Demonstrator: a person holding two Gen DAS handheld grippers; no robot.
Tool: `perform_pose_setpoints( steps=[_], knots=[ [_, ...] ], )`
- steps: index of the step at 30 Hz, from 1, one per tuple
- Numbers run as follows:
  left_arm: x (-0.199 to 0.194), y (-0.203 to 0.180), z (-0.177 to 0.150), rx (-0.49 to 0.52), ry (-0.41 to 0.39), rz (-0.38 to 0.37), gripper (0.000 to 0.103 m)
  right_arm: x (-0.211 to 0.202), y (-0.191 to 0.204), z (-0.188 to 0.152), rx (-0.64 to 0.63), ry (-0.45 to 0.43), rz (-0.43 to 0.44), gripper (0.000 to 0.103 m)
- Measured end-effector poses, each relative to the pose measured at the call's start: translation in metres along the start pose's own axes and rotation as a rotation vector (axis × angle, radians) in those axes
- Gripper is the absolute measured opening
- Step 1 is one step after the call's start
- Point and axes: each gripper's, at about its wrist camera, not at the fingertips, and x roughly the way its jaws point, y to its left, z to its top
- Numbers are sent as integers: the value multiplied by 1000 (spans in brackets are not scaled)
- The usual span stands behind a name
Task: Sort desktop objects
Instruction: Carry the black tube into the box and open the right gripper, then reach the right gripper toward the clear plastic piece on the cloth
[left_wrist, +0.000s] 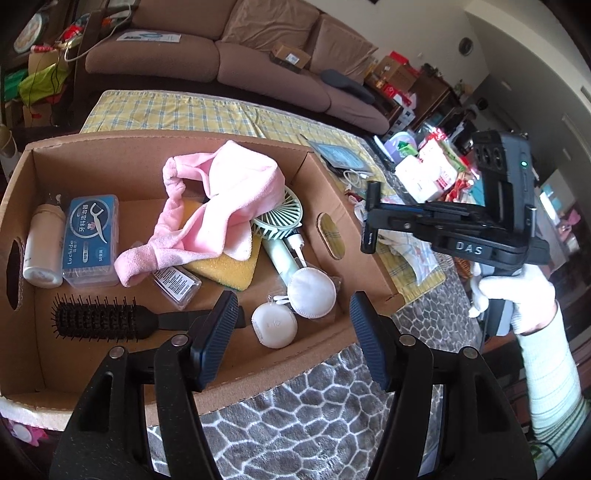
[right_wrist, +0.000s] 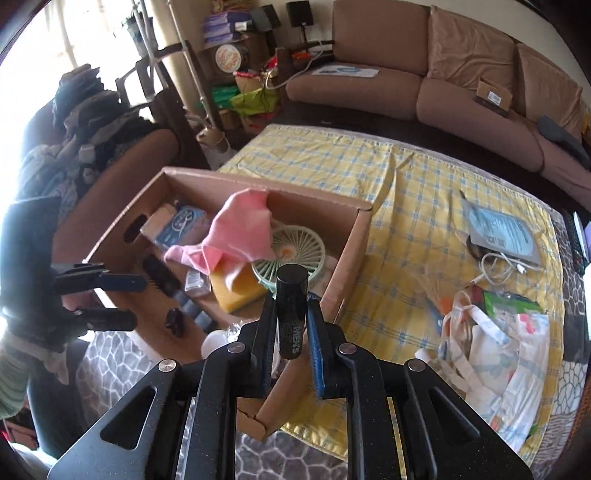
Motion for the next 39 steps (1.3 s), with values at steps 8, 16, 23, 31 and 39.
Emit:
perform_pose_setpoints(
  steps=[8, 16, 23, 31, 39],
  knots=[
    [0, -24, 6, 44, 7, 0, 74, 8, -5, -3, 68, -22, -66, 37],
    [13, -51, 18, 59, -26, -53, 93, -31, -79, -38, 174, -112, -137, 49],
    [39, -88, 26, 136, -14, -98, 93, 1, -113, -87, 264, -21, -199, 48],
    [47, -110, 42, 136, -39, -113, 93, 11, -141, -118, 633, -188, -172, 63],
    [46, -98, 36, 97, -36, -95, 93, 49, -128, -100, 640, -182, -363, 71]
  ],
)
